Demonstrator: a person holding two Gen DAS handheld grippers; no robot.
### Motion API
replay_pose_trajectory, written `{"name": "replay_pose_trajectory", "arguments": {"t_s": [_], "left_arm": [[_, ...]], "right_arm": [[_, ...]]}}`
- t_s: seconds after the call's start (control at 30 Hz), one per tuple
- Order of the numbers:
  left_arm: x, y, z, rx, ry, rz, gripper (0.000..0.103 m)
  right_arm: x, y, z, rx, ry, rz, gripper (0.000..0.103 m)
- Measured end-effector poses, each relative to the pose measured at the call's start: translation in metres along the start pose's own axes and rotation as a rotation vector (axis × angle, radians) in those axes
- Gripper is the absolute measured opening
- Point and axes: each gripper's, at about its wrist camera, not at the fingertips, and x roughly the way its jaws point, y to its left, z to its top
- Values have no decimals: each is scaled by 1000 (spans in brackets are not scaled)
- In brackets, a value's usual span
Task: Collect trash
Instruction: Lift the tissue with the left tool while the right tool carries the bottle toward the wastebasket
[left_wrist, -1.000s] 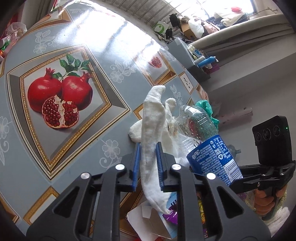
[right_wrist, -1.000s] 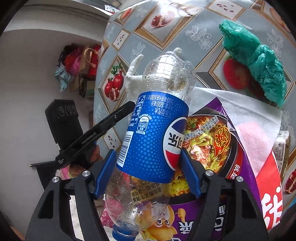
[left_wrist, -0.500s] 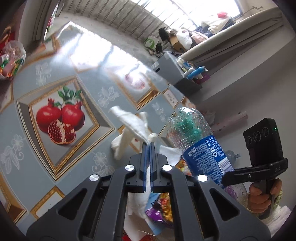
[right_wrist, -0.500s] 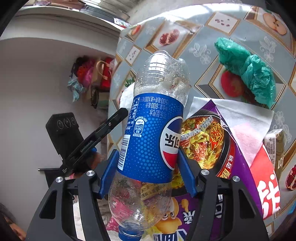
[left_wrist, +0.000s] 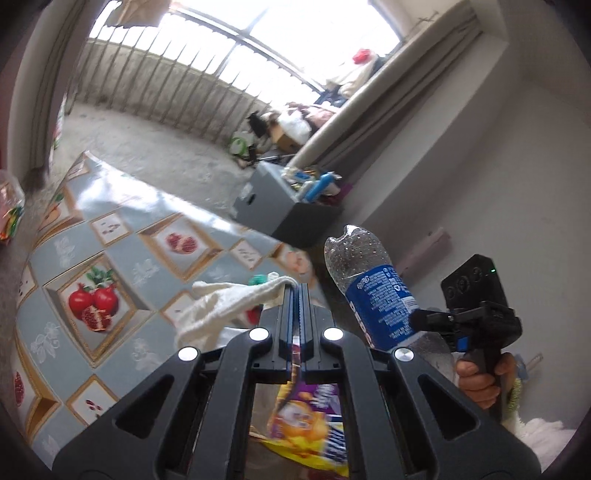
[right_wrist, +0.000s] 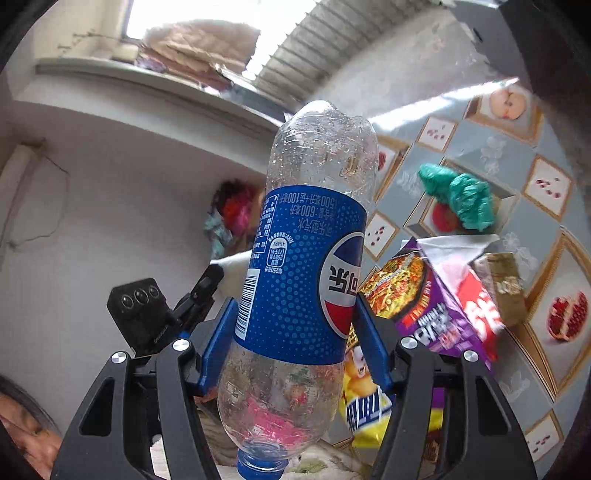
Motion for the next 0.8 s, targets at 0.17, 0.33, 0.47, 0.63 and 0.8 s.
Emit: {"name": "replay_pose_trajectory", "arguments": {"t_s": [0.17, 0.33, 0.47, 0.63, 0.8], "left_arm": [[1, -74, -14, 47, 16, -128, 1], [42, -153, -49, 93, 143, -278, 1], [104, -222, -96, 167, 295, -332, 1], [205, -287, -170, 247, 533, -311, 1], [313, -326, -241, 348, 710, -208, 1]], "right_arm": [[-93, -18, -47, 24, -198, 11, 61], [-195, -61, -114, 111, -455, -79, 61], [-252, -112, -169, 241, -630, -185, 61], [-276, -203, -229, 485, -731, -231, 61], [-266, -313, -261, 750, -729, -225, 61]]}}
